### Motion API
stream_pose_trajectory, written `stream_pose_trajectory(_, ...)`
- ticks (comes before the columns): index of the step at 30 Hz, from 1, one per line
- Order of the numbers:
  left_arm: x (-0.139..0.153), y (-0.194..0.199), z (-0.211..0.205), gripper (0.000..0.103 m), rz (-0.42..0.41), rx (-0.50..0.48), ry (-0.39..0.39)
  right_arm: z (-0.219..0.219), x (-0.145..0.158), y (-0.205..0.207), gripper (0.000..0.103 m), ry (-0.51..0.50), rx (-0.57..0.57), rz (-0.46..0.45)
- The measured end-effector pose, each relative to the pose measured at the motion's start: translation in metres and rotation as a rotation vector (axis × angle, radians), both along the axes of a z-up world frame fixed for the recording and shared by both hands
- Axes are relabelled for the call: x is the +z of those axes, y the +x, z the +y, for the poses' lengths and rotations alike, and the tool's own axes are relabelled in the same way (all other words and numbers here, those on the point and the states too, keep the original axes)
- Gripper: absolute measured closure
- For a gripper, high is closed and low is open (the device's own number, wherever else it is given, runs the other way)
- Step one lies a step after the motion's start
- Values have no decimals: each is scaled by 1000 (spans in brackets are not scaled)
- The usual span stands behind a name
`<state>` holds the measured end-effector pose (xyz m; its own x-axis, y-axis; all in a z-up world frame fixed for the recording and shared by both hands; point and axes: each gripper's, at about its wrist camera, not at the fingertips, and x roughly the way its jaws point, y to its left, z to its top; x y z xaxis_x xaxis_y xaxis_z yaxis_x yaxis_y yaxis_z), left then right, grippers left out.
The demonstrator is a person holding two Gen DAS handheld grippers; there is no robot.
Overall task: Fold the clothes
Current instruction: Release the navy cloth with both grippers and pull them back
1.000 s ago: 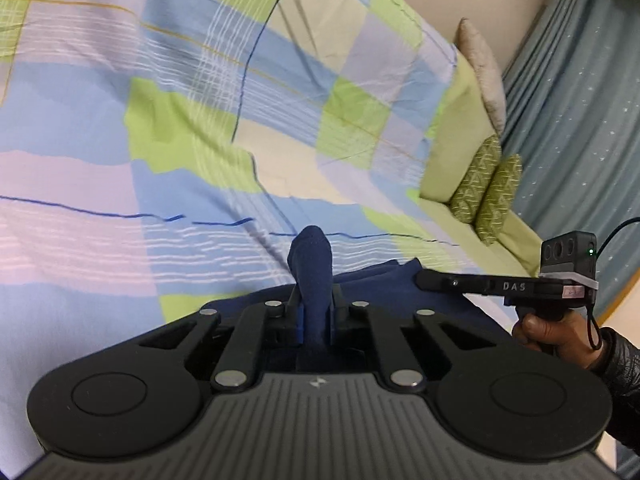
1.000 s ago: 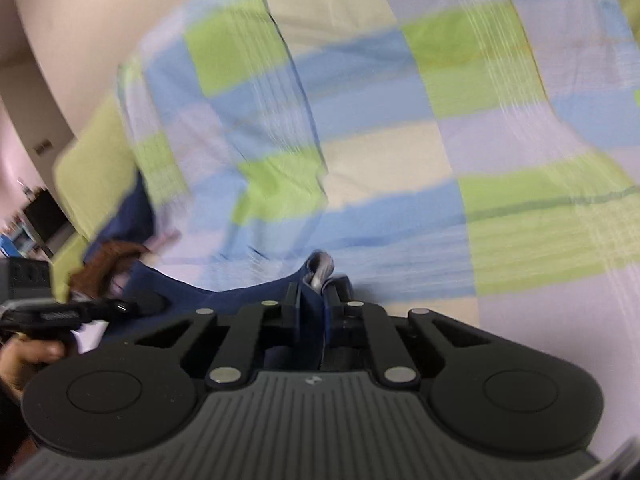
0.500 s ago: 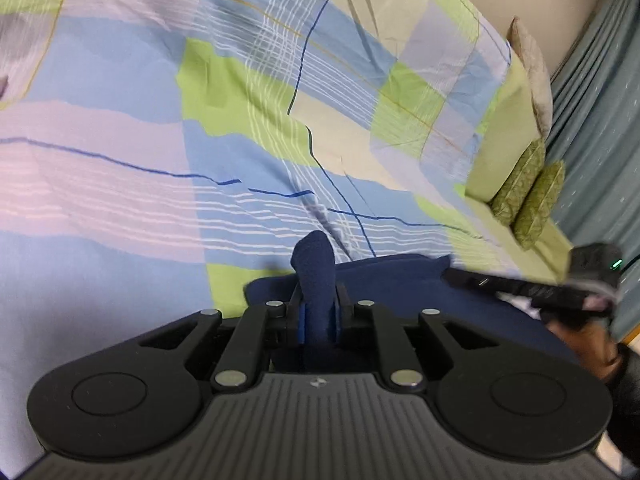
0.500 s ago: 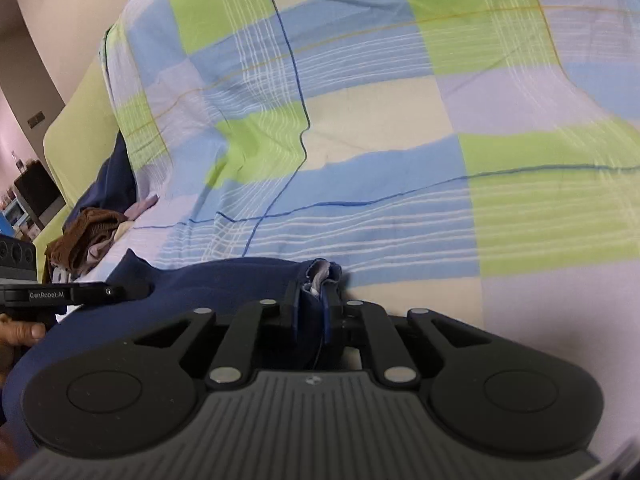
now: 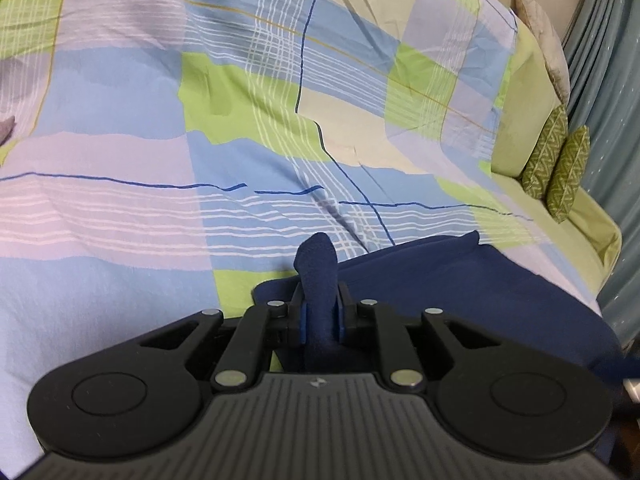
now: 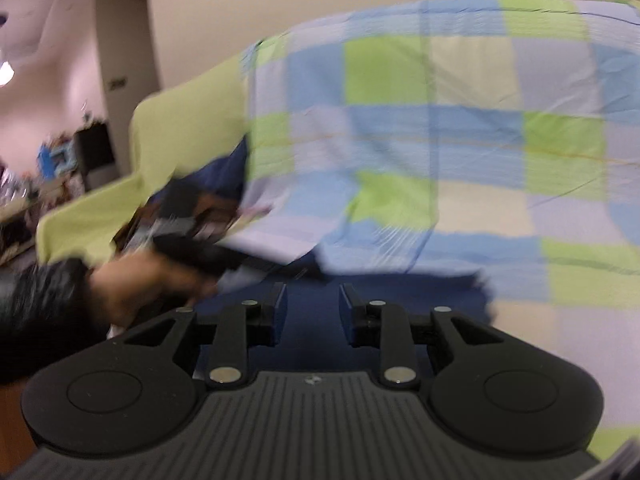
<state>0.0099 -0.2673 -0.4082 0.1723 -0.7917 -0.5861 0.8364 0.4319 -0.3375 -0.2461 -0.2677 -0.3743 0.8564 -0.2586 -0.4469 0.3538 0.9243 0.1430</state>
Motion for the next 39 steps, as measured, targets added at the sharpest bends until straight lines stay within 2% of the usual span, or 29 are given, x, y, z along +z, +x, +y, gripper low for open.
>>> stream_pose_trajectory(1, 2, 1, 0, 82, 1, -6, 9, 3, -12, 7, 80, -28, 1, 39)
stream_pose_trajectory(4, 19, -4, 12, 73, -37, 11, 20, 1, -19, 10, 80, -29, -10, 55)
stream_pose_trajectory(6, 33, -13, 24, 77, -87, 17, 20, 0, -15, 10, 80, -27, -3, 66)
stream_pose_trajectory(8, 51, -32, 42, 77, -115, -7, -19, -2, -15, 7, 80, -24, 8, 65)
stream_pose_trajectory(10, 65, -60, 58, 77, -95, -111, -89, 0, -17, 2, 80, -21, 4, 53)
stream_pose_trajectory(11, 67, -70, 60, 77, -91, -151, -97, 1, -19, 2, 80, -24, -2, 52)
stream_pose_trajectory(14, 54, -99, 58, 77, -105, -273, -61, 3, -21, 6, 80, -34, -10, 52)
stream_pose_trajectory(16, 34, -102, 61, 79, -116, -258, -13, 3, -20, 7, 80, -35, 1, 52)
stream_pose_trajectory(17, 29, -100, 65, 83, -103, -247, -23, 1, -19, 6, 80, -34, 17, 57)
stream_pose_trajectory(18, 24, -95, 70, 94, -77, -215, -31, -1, -19, 5, 80, -34, 34, 64)
stream_pose_trajectory(20, 20, -90, 78, 95, -50, -180, -44, -3, -16, -3, 80, -43, 37, 68)
stream_pose_trajectory(24, 18, -98, 81, 96, -102, -172, -46, -7, -13, -27, 80, -40, 5, 60)
stream_pose_trajectory(30, 21, -105, 88, 96, -120, -144, -48, -6, -11, -41, 80, -36, -16, 65)
stream_pose_trajectory(36, 21, -111, 114, 96, -69, -68, -87, -9, -13, -56, 80, -4, -58, 44)
stream_pose_trajectory(39, 31, -118, 114, 98, -87, -51, -85, -10, -13, -55, 80, 0, -63, 50)
